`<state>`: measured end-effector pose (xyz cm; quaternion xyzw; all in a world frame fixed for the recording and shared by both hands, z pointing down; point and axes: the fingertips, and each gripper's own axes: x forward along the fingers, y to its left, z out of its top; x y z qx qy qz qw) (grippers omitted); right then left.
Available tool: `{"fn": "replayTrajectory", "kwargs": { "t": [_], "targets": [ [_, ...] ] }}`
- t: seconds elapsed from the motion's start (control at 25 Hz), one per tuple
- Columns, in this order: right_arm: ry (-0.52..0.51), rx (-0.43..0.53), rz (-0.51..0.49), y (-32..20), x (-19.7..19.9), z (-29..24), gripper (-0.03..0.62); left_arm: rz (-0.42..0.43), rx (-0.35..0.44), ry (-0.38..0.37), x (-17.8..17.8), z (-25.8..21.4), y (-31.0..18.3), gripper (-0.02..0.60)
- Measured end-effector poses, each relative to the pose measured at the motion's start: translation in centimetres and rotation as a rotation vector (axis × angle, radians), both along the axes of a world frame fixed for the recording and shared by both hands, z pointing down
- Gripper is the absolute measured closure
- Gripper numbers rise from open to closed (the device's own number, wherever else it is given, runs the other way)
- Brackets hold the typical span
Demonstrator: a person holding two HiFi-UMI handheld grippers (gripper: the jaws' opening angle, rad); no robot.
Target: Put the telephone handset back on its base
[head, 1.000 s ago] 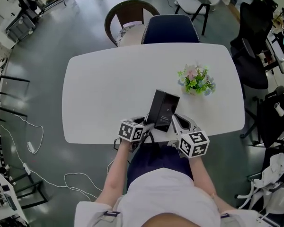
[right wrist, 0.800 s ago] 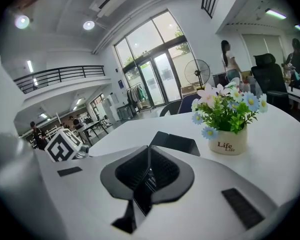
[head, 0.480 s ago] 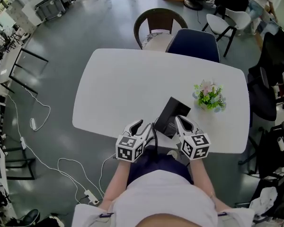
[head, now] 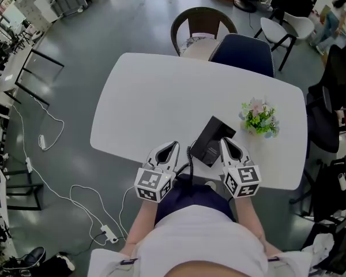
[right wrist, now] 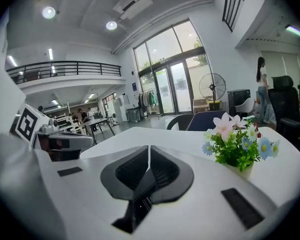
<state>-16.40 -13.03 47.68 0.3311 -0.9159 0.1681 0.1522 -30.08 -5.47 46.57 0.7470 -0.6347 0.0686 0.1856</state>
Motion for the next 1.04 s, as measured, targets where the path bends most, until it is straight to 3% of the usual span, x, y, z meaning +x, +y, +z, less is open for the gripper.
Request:
{"fn": "replayTrajectory", "kwargs": {
  "t": [1.04],
  "targets": [
    [0.024,0.010,0.091,1.4,0.9,-0.7,0.562,0.069,0.003,-0.028,-0.2,-0.3,-0.8,0.566]
  ]
}}
